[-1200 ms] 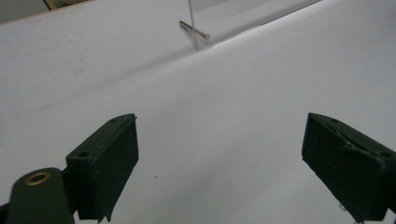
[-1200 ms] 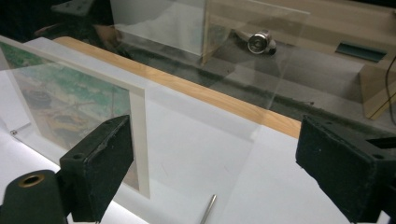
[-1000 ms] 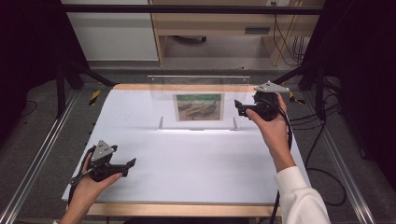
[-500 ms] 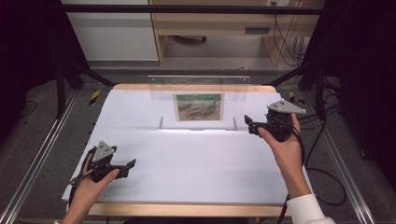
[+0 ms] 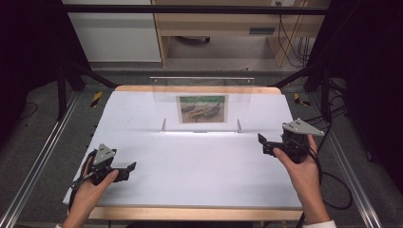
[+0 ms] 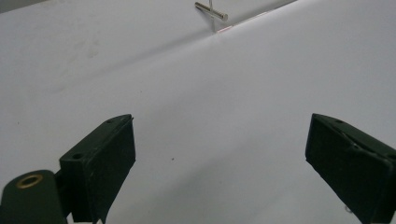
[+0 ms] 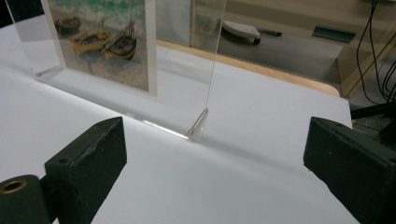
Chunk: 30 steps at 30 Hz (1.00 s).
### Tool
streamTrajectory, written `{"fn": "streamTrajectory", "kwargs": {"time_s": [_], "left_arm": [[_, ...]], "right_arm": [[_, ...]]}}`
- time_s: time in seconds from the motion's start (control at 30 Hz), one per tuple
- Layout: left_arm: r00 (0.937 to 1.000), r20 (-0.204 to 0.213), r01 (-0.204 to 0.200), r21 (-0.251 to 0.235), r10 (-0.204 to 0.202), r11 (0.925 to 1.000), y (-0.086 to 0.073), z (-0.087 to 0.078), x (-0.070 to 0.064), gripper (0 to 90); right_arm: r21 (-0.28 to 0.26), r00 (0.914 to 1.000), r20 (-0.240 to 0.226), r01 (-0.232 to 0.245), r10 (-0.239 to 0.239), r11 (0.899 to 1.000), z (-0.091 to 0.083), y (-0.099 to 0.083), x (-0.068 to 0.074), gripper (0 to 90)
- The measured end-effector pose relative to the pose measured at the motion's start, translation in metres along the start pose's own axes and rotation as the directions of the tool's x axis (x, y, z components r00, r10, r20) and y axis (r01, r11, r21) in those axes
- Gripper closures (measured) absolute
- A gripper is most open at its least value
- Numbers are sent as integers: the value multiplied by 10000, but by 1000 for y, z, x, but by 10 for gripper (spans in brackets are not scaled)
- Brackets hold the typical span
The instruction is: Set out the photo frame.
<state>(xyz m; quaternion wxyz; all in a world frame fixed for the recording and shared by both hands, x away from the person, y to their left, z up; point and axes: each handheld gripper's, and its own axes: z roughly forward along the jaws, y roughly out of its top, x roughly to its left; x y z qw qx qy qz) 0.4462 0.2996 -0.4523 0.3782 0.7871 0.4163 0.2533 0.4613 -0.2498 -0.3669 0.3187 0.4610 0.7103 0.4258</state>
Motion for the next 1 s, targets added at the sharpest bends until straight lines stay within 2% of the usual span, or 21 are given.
{"fn": "streamTrajectory", "kwargs": {"time_s": [0.27, 0.53, 0.67, 0.77, 0.83, 0.93, 1.0], "left_arm": [[9996, -231, -144, 258, 150, 9996, 0, -2, 1, 85], [9983, -581, -32, 613, 68, 9981, -5, -4, 9, 85], [9974, -725, 90, 787, -33, 9969, -9, -4, 14, 85], [9960, -890, 166, 878, -87, 9960, -11, -3, 18, 86], [9953, -947, 279, 926, -191, 9953, -13, -2, 20, 89], [9954, -929, 324, 993, -232, 9945, -14, 0, 20, 89], [9962, -854, 242, 1030, -154, 9944, -14, 2, 18, 89]], "right_arm": [[723, 10000, 90, 22, -28, 9974, -2, -25, -1, 63], [1233, 9991, 143, -423, 408, 9915, 2, -54, -7, 65], [1633, 9976, 212, -687, 661, 9842, 8, -71, -9, 75], [2063, 9956, 276, -935, 897, 9740, 12, -86, -9, 96], [2455, 9963, 413, -830, 751, 9658, 13, -95, -7, 96], [2707, 9980, 354, -601, 525, 9608, 14, -102, -5, 89], [2664, 9966, 435, -789, 698, 9606, 15, -104, -6, 85]]}}
